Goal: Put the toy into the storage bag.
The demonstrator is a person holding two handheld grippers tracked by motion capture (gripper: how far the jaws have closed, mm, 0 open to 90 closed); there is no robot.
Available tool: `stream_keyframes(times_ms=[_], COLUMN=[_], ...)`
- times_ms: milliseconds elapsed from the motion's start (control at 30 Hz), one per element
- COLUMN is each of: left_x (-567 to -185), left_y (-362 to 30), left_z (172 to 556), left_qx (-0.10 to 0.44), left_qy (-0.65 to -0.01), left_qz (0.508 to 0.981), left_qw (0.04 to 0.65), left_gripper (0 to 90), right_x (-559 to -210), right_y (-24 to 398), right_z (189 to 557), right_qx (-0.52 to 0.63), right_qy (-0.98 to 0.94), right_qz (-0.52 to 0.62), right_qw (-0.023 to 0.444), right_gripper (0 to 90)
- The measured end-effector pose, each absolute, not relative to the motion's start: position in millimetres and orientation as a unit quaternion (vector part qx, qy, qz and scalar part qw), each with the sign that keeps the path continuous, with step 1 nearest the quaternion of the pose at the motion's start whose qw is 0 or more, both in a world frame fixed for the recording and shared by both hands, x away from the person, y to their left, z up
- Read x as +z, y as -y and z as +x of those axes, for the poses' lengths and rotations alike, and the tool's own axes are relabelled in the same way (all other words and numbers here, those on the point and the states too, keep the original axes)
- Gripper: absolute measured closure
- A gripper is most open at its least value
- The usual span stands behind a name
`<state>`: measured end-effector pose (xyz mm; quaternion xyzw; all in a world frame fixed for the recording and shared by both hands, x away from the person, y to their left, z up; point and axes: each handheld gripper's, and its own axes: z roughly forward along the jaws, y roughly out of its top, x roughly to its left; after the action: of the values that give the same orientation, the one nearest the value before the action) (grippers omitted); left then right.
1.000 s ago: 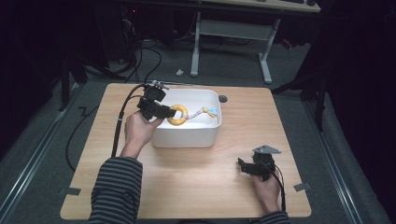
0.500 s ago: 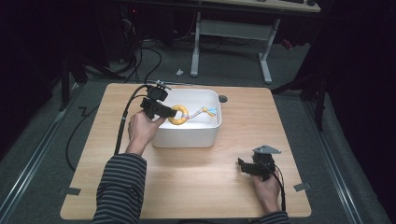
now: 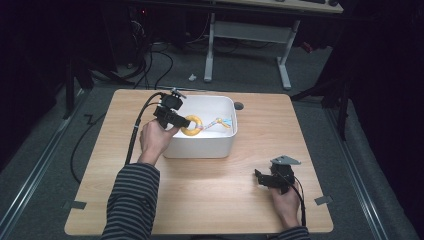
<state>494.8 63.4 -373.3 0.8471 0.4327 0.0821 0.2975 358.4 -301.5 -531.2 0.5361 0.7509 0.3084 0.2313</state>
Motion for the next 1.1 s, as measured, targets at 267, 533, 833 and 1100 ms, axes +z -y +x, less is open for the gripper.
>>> stream_keyframes(times_ms=[267, 533, 833, 1100], left_x=[-376.9, -382.1, -388.8, -391.9], left_y=[-58.8, -54.8, -52.9, -58.1], left_z=[494.8, 496.6, 497.7, 498.0], left_qx=[0.076, 0.066, 0.057, 0.041], left_qy=[-0.429, -0.426, -0.423, -0.428], left_qz=[0.853, 0.86, 0.867, 0.862], left_qw=[0.288, 0.275, 0.257, 0.267], left_gripper=[67.9, 67.8, 67.7, 64.9], right_x=[-531.2, -531.2, -531.2, -531.2], right_y=[301.7, 301.6, 301.5, 301.5], right_z=[358.4, 358.4, 358.4, 358.6], right_qx=[0.308, 0.309, 0.309, 0.309], right_qy=[-0.752, -0.751, -0.751, -0.752], right_qz=[0.535, 0.535, 0.536, 0.534], right_qw=[0.232, 0.231, 0.231, 0.231], right_gripper=[20.8, 20.8, 20.9, 20.9])
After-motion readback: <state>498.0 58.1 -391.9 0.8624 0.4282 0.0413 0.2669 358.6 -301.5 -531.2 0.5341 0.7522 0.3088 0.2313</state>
